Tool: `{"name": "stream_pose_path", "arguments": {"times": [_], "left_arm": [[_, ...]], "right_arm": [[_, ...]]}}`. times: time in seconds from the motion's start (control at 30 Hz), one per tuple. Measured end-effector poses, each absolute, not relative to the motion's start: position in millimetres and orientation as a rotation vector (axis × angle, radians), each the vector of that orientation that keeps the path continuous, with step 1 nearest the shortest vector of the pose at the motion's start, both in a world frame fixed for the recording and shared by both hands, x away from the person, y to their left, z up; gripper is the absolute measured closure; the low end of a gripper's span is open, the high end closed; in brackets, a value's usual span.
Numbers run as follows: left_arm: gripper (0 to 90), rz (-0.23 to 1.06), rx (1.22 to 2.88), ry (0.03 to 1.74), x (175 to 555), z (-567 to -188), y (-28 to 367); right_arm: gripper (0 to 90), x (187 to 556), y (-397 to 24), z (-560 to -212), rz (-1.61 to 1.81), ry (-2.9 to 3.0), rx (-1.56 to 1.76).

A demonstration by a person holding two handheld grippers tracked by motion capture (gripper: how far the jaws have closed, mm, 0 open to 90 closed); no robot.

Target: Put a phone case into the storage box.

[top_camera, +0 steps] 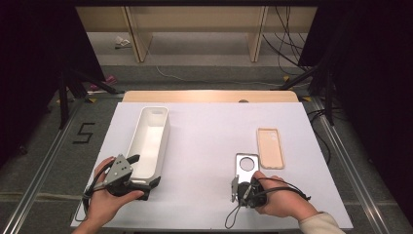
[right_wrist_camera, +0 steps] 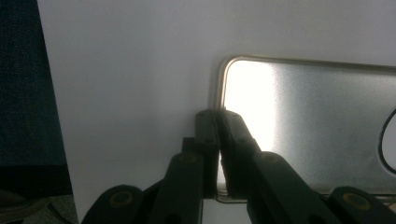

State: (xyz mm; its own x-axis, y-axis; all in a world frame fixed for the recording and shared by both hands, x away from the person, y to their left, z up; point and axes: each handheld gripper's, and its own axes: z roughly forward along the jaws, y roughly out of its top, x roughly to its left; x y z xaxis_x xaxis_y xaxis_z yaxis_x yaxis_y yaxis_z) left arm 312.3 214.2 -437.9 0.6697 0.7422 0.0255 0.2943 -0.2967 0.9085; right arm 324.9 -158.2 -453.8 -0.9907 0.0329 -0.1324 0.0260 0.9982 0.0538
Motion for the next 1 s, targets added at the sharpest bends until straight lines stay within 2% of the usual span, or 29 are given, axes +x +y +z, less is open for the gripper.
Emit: {"name": "stream_pose_path", "arguments": {"times": [0.53, 1.0], "left_arm": [[0.0, 0.557, 1.876, 0.816, 312.2, -438.0, 214.3], [0.0, 0.556, 1.865, 0.82, 312.4, -438.0, 214.9]], "right_arm": [[88.6, 325.0, -163.8, -451.2, 0.115, 3.013, 0.066], [88.6, 329.4, -169.1, -438.3, 0.294, 2.947, 0.131]]}}
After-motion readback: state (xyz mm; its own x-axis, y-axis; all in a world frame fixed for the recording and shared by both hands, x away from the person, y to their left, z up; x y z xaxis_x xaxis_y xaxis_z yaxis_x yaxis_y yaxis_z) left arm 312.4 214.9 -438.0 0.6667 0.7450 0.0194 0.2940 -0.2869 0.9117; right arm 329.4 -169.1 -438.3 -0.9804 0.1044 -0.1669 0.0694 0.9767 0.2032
